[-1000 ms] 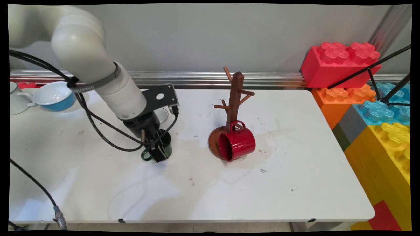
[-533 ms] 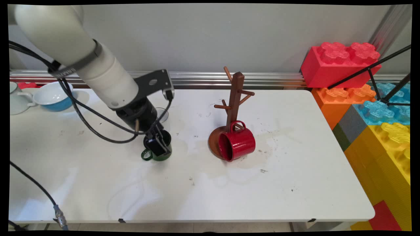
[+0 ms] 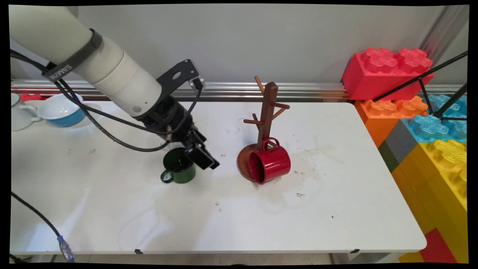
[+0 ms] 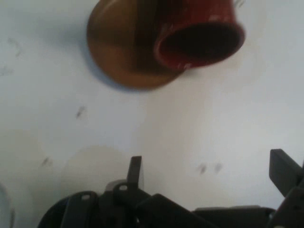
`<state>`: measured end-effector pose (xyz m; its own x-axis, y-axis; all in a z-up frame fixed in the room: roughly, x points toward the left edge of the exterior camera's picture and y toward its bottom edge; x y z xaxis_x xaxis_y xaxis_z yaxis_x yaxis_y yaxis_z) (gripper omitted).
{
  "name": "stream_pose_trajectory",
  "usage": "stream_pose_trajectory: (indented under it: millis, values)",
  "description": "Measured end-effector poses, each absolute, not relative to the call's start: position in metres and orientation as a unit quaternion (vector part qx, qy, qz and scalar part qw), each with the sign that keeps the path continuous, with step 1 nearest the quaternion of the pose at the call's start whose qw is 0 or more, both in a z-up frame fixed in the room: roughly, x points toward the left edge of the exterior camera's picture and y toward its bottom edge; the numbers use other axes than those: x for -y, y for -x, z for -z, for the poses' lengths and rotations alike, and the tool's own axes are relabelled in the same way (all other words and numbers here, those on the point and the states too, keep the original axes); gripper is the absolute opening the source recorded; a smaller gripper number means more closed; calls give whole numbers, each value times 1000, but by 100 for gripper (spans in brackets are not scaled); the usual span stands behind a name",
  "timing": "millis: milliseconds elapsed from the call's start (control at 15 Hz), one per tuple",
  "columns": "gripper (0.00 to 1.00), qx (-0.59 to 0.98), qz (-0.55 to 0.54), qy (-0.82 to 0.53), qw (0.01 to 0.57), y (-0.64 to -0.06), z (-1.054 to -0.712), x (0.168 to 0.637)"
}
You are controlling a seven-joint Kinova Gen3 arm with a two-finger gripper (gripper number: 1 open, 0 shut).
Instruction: Pick up the red mug from the rack
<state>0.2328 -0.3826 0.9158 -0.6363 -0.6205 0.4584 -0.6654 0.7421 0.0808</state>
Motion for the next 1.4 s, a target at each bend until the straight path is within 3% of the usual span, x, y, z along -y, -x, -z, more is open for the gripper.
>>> stream_pose_trajectory:
  millis: [667,1400]
  values:
    - [100,850,-37,-393,349,-208,-870,379]
    - [100,802,-21,-449,393,-185,-818,385]
